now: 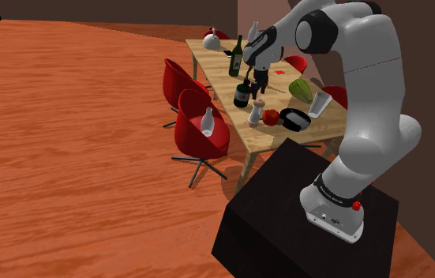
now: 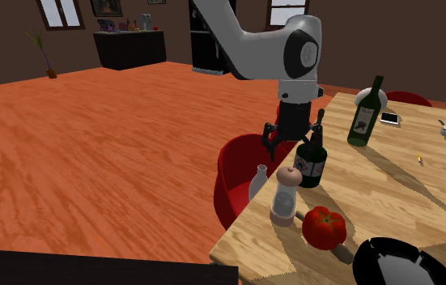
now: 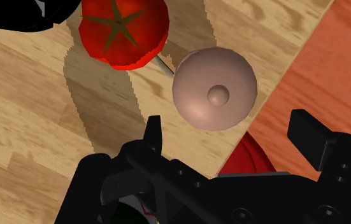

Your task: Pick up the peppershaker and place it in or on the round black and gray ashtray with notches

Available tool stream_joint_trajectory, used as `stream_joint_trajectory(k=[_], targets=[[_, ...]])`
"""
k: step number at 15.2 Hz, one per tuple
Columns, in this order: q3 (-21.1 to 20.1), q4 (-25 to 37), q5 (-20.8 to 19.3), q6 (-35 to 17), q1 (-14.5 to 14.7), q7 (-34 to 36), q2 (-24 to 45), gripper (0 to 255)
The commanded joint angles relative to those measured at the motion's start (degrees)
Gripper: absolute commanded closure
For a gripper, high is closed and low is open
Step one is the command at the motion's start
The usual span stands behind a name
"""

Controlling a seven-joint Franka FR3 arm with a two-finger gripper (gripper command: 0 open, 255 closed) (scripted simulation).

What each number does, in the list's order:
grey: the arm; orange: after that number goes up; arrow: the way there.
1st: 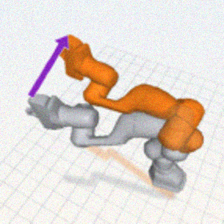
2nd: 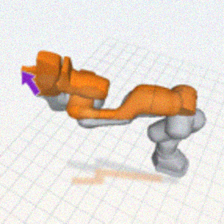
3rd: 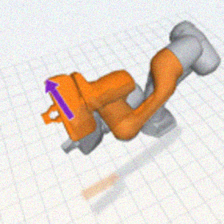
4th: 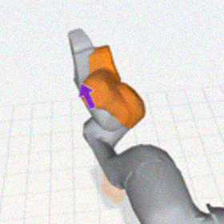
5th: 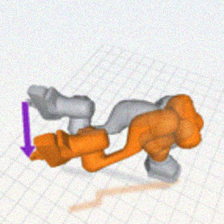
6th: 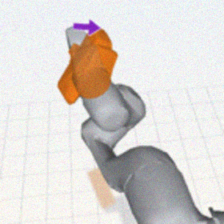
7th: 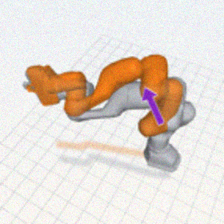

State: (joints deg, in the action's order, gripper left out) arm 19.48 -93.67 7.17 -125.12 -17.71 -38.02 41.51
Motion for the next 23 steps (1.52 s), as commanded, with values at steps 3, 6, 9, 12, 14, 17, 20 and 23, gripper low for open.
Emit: stream_joint_trajectory(k=[3,6,9,12,14,17,20,23], targets=[[-0.6,1.0,0.6,-1.6,-0.6,-0.3,2.6,0],[-0.9,0.7,0.9,-3.2,-0.9,-0.5,3.9,0],[-1.0,0.7,1.0,-3.5,-1.0,-0.5,4.2,0],[-1.0,0.7,1.0,-3.5,-1.0,-0.5,4.2,0],[-1.0,0.7,1.0,-3.5,-1.0,-0.5,4.2,0],[-1.0,0.6,1.0,-3.5,-1.0,-0.5,4.2,255],[-1.0,0.7,1.0,-3.5,-0.9,-0.5,4.2,255],[-1.0,0.7,1.0,-3.5,-0.9,-0.5,4.2,255]])
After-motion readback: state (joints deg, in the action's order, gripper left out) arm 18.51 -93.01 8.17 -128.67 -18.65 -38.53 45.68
